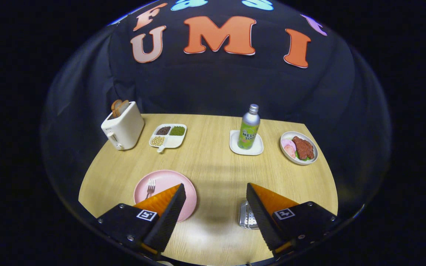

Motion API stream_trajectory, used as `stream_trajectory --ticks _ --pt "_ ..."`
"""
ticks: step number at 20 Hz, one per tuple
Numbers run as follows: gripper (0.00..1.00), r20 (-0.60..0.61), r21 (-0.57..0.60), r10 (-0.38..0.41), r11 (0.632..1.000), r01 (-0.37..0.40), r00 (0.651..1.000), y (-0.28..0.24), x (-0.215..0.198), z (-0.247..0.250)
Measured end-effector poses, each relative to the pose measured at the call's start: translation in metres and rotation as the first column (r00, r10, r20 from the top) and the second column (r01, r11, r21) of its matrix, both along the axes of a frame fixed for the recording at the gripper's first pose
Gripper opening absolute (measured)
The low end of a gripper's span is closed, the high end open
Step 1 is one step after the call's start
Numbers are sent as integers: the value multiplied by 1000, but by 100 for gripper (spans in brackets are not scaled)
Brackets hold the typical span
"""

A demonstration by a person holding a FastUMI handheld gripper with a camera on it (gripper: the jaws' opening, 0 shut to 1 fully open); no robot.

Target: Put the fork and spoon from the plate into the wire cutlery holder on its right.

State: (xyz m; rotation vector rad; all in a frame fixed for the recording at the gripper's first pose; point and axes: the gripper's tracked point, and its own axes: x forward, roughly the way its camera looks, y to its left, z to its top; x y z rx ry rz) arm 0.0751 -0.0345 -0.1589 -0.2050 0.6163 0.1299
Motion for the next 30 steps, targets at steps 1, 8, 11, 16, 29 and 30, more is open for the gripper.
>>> stream_trajectory --ticks 1,8,11,16,29,30 --pt "99 38 1 -2 1000 2 999 11 0 -1" --pt "99 101 108 -10 994 -1 995 84 -18 -38" --pt "99 112 90 12 996 -23 994 104 -23 -55" --pt "99 91 70 31 997 -37 995 124 -26 -88" --pt "73 -52 -2 132 991 -133 990 156 -39 -167" --pt "69 -62 -5 133 991 -133 989 156 -40 -171"
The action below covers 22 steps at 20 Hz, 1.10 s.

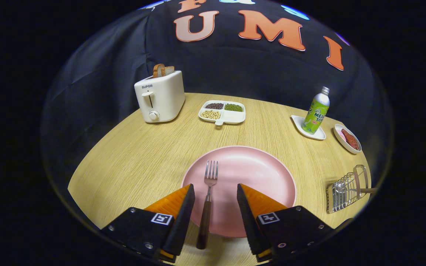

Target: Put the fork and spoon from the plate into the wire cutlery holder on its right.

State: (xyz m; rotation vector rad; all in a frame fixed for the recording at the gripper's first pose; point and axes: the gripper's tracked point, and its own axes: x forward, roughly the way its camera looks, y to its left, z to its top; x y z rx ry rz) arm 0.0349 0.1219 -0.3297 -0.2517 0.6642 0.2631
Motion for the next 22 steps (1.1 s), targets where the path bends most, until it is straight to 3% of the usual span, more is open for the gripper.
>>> stream_trajectory --ticks 1,8,14,17,22 --pt "63 -11 -3 0 1000 0 1000 0 -2 -4" --pt "40 -65 -11 -7 1000 6 998 3 -8 -26" --pt "13 -97 -12 -23 1000 22 995 1 -7 -33" --pt "4 -108 -9 -42 999 41 993 -4 -7 -30" --pt "2 -98 27 -36 999 39 995 -15 -5 0"
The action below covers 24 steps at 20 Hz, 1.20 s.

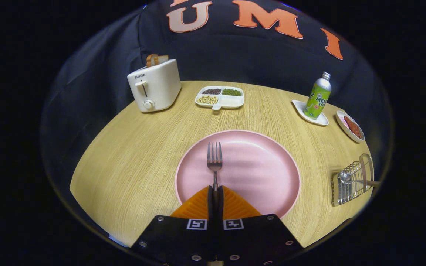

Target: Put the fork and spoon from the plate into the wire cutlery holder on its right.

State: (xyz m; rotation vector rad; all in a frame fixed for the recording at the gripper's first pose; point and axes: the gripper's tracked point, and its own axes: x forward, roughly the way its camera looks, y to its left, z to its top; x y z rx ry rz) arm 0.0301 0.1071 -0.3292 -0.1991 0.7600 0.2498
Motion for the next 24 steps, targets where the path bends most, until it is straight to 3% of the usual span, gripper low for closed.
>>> stream_trajectory --ticks 13,24 --pt "3 -6 -7 -123 992 123 992 -112 -10 101" --pt "3 -81 -153 -183 974 169 980 -226 -38 140"
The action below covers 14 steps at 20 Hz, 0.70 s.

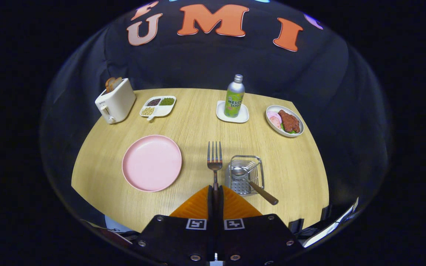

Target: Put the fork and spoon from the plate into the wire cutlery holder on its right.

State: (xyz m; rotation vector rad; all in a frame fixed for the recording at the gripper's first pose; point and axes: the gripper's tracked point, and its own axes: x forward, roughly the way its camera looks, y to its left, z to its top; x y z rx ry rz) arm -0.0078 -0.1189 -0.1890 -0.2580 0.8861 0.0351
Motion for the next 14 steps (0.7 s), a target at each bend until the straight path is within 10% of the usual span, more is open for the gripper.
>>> stream_trajectory --ticks 14 --pt "3 -368 -94 -35 996 0 929 -46 2 -20"
